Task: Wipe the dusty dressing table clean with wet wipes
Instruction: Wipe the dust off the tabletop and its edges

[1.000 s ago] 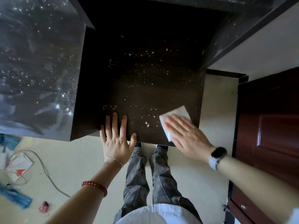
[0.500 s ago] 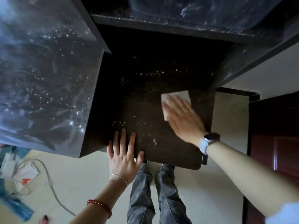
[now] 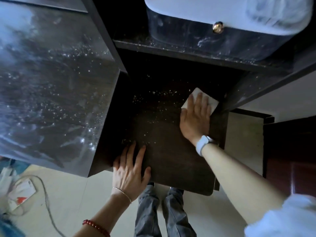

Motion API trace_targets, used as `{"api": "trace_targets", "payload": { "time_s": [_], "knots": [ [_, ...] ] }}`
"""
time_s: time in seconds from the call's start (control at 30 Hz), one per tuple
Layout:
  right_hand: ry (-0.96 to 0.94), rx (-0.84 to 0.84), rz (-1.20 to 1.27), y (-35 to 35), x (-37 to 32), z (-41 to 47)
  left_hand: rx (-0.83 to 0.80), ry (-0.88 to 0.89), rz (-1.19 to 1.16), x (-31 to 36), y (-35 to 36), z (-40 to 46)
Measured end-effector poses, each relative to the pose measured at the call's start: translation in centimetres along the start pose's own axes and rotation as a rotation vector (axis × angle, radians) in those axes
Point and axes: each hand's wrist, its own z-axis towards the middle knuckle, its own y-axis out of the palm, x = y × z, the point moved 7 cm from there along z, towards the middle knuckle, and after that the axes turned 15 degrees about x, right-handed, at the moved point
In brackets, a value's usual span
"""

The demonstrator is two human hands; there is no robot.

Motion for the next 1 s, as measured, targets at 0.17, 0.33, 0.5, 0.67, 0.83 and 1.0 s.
{"api": "trace_targets", "payload": {
  "time_s": [0.17,0.33,0.5,0.67,0.83,1.0],
  "knots": [
    [-0.728,-0.223,0.022,0.4,-2.8,-4.5,0.079,-0.078,-0.106,0.5,-1.1,3.1],
    [0.286,0.065,0.021,-0.6,2.8,5.0,0.036,-0.086,-0.067,0.5,0.7,4.5],
    [-0.399,-0.085,0.135,2.5,-9.5,2.3,0.044,-0.077,-0.066,0.0,1.2,4.4],
    [0.118,0.101,-0.085,0.5,2.8,6.3,0.037,-0.076,-0.063,-0.1,1.6,4.4],
    [0.344,0.093,-0.013,0.3,0.4,9.0,0.066,-0.066,-0.059,-0.2,1.7,4.1],
    [-0.295,0.010,0.098,3.4,-10.7,7.3,0.085,-0.035,-0.010,-0.2,1.7,4.1]
  ]
}}
